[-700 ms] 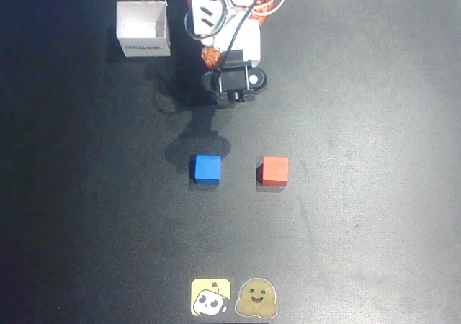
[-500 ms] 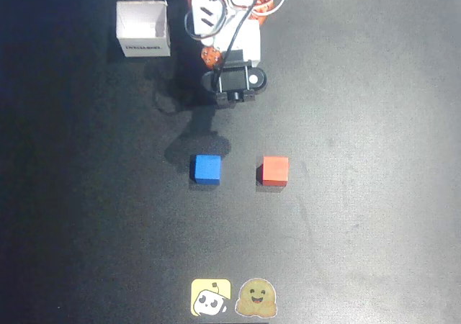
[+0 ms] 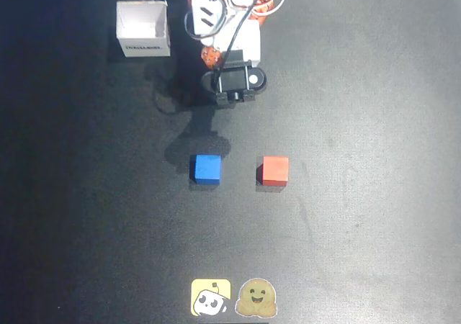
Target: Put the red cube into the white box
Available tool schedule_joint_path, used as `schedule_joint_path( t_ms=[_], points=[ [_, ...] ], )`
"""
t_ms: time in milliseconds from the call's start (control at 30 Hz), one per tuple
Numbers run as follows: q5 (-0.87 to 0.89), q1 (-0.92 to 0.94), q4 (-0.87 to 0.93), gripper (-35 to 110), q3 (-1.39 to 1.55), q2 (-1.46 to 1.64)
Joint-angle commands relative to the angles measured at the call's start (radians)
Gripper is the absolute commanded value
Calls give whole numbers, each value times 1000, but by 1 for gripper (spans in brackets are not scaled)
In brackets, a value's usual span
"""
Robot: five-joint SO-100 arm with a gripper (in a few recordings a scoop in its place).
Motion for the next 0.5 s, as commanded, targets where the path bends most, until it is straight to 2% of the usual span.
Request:
schedule_joint_path(
  t_ms=[0, 100, 300, 467],
  points=[
    [-5, -3, 11, 0, -101, -2],
    [-21, -15, 25, 0, -241, -141],
    [-9, -95, 61, 0, -661, -635],
    [34, -195, -58, 1, -755, -842]
  ],
)
